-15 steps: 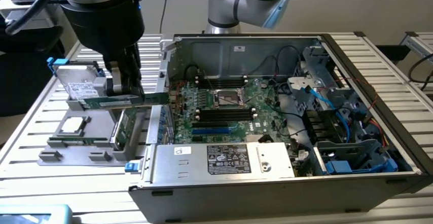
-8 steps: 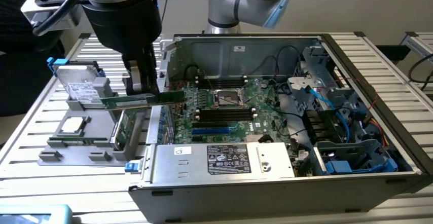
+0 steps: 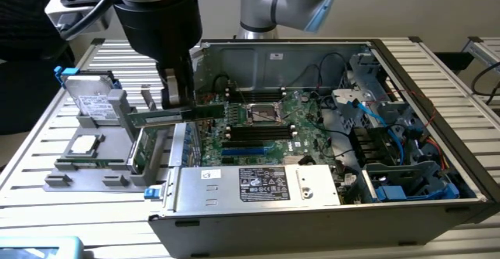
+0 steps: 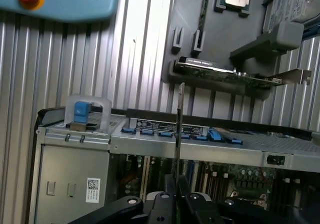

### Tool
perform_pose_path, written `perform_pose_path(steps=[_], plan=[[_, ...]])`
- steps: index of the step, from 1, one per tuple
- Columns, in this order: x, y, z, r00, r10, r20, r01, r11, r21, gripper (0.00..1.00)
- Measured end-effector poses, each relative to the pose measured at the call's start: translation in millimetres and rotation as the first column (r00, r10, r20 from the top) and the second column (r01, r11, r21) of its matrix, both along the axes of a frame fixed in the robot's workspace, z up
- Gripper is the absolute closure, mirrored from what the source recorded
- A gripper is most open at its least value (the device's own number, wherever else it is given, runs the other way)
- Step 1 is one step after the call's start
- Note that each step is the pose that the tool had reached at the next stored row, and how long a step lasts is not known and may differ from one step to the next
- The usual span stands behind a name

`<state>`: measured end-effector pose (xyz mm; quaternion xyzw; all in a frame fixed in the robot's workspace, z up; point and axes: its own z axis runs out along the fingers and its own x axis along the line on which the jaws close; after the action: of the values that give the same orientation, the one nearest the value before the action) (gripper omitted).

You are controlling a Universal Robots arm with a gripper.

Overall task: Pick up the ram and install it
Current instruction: 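Pick up the ram and move it above insertion slot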

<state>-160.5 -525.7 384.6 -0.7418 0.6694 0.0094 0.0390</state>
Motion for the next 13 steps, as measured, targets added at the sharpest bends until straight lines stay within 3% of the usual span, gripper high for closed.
perform_pose_path(steps=[6, 13], plan=[[17.2, 0.4, 0.5, 1.0000, 0.000, 0.0000, 0.000, 0.9998, -0.0215, 0.86], [39.3, 0.7, 1.1, 1.0000, 0.000, -0.0004, 0.000, 0.9996, -0.0299, 0.86]])
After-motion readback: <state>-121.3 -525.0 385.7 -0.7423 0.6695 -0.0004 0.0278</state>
